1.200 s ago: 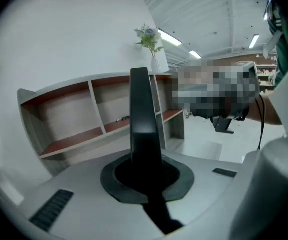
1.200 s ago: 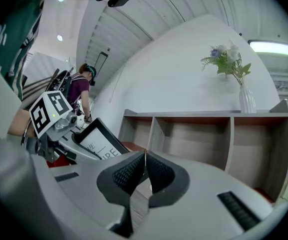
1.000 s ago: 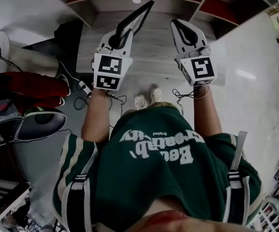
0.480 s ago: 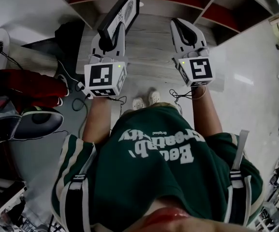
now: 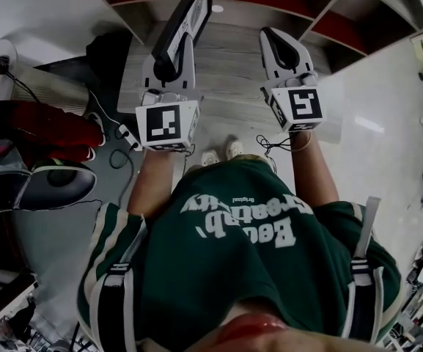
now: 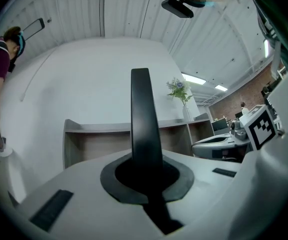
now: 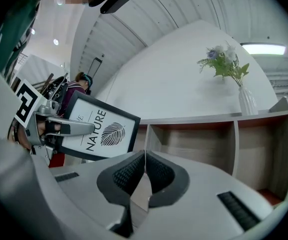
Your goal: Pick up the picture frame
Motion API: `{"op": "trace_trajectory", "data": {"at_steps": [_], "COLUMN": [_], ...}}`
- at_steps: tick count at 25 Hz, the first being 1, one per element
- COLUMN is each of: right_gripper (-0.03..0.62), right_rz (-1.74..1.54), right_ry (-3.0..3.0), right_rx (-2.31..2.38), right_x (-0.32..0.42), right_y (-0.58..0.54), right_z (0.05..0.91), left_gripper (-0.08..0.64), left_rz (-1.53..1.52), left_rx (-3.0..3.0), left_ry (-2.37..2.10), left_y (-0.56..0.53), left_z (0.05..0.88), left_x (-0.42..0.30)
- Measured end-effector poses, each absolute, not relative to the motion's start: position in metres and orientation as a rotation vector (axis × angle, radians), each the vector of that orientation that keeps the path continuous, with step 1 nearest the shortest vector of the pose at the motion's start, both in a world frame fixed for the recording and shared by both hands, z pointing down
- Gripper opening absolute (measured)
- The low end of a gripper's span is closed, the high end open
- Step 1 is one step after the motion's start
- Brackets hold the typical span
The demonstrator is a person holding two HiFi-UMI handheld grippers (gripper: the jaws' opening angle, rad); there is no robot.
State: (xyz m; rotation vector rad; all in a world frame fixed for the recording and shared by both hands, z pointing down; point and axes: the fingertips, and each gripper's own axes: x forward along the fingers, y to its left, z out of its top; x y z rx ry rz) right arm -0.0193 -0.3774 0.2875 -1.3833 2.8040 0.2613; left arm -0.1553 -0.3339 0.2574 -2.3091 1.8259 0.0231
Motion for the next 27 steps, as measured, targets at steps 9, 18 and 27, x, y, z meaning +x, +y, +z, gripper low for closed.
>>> {"op": "trace_trajectory", "data": {"at_steps": [9, 18, 27], "right_gripper": [0.032, 0.032, 0.032], "right_rz": [0.262, 0.263, 0.262], "right_ry": [2.806, 2.817, 2.819], "right_rx": [-1.399, -1.382, -1.375], "right_x": [-0.030, -0.047, -0.062], "right_y": [-0.380, -0.388, -0.387], "right_z": [0.284, 0.291, 0.285], "left_gripper": [0.031, 0.031, 0.031], "left_rz": [0.060, 0.071, 0.040], "left_rx": [-2.322, -2.314, -2.322], "left_ry": [1.833, 1.844, 1.844], "left_y": [-0.338, -0.348, -0.350], "left_z": [0.248, 0.254, 0.253], "left_x": [-0.161, -0.178, -0.193]}}
